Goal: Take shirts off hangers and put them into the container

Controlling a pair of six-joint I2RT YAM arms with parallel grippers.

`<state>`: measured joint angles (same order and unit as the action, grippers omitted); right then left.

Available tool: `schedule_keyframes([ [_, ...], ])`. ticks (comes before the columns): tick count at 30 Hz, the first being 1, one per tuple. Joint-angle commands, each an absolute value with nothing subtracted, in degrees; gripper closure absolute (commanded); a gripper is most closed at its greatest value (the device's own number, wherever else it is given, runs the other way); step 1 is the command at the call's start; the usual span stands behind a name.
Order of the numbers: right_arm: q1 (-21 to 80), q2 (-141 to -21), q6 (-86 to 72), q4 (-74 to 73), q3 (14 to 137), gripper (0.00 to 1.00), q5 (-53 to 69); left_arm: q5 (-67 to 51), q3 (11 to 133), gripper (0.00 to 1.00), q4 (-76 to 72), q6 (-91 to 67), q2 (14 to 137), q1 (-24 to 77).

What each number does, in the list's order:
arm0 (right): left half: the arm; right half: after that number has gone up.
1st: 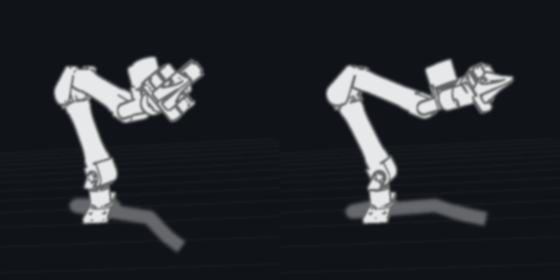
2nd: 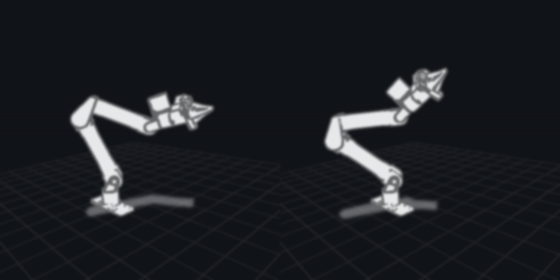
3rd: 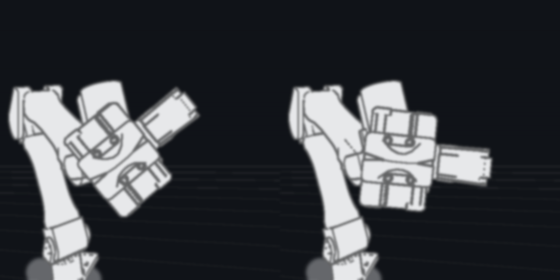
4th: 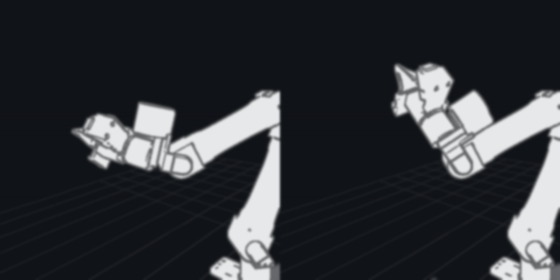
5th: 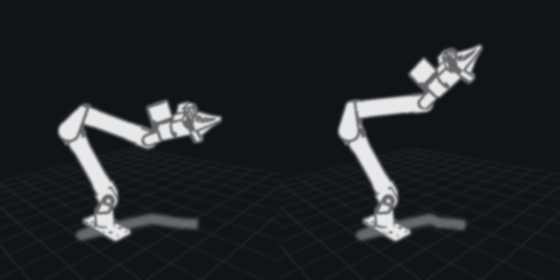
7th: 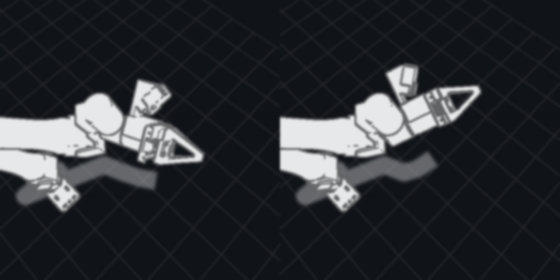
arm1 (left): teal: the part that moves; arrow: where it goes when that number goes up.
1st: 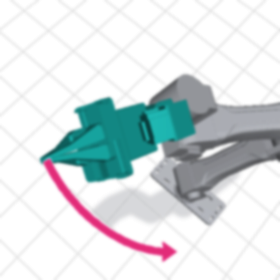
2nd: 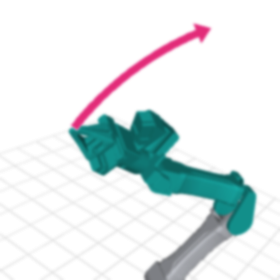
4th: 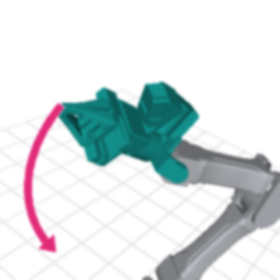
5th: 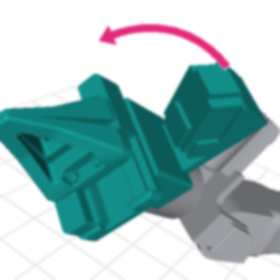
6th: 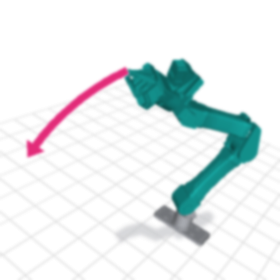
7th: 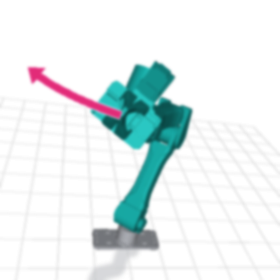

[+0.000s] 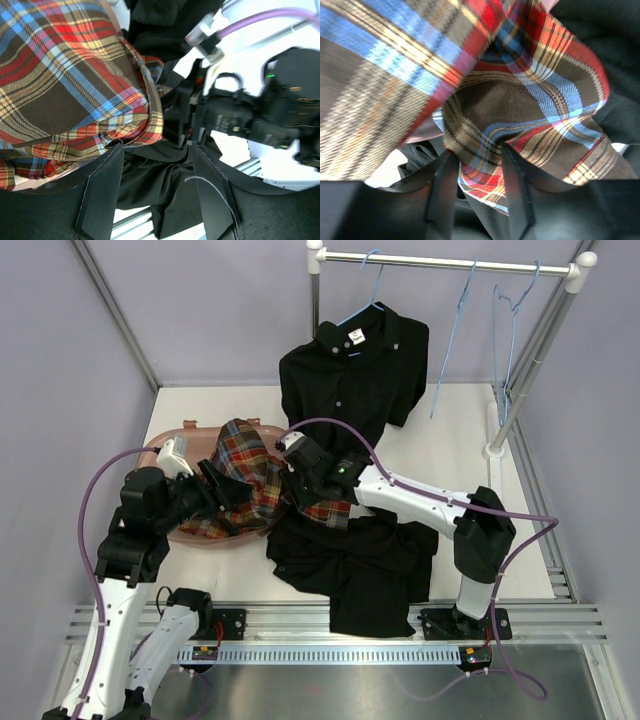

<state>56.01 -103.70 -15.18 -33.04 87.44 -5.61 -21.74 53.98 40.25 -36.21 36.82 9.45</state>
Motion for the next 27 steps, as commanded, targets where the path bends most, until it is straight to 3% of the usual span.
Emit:
schedule_keyframes([
  [1, 56.5, -103.7, -14.8, -33.6, 91.2, 0.61, -8.9, -23.8, 52.4, 0.39, 38.0, -35.5, 36.4, 9.7],
  [3, 56.6, -104.1, -14.7, -33.8, 91.8, 0.66, -9.0, -23.5, 52.2, 0.39, 38.2, -35.2, 36.2, 9.7],
  [6, 56.8, -104.7, -14.7, -34.6, 93.2, 0.83, -9.6, -22.9, 52.3, 0.39, 38.8, -34.8, 36.2, 9.8],
  [7, 56.8, -104.9, -14.5, -34.6, 93.6, 0.96, -9.7, -22.9, 52.3, 0.39, 38.8, -34.8, 36.1, 9.7],
  [8, 56.9, -104.9, -14.4, -34.6, 94.0, 1.0, -9.8, -22.6, 52.2, 0.39, 38.8, -34.8, 36.1, 9.7],
  [14, 56.9, -108.5, -11.4, -36.2, 103.9, 1.0, -7.0, -20.3, 51.8, 0.36, 40.5, -33.8, 35.9, 9.8],
  [18, 57.0, -112.2, -7.0, -35.6, 113.4, 1.0, -0.4, -19.5, 51.5, 0.24, 41.4, -32.8, 34.5, 9.7],
  [21, 57.0, -115.6, -4.8, -34.5, 121.2, 1.0, 5.5, -18.9, 50.4, 0.21, 40.3, -33.4, 32.2, 9.7],
  [23, 56.9, -117.8, -4.1, -33.1, 125.6, 1.0, 10.4, -17.3, 50.0, 0.27, 40.3, -34.1, 30.9, 9.7],
  [26, 56.8, -121.4, -3.4, -30.9, 130.2, 1.0, 16.4, -14.2, 49.3, 0.49, 40.0, -35.2, 28.7, 9.7],
  [27, 56.7, -124.4, -3.5, -31.2, 134.4, 1.0, 17.7, -12.3, 49.5, 0.62, 40.3, -35.5, 28.0, 9.7],
])
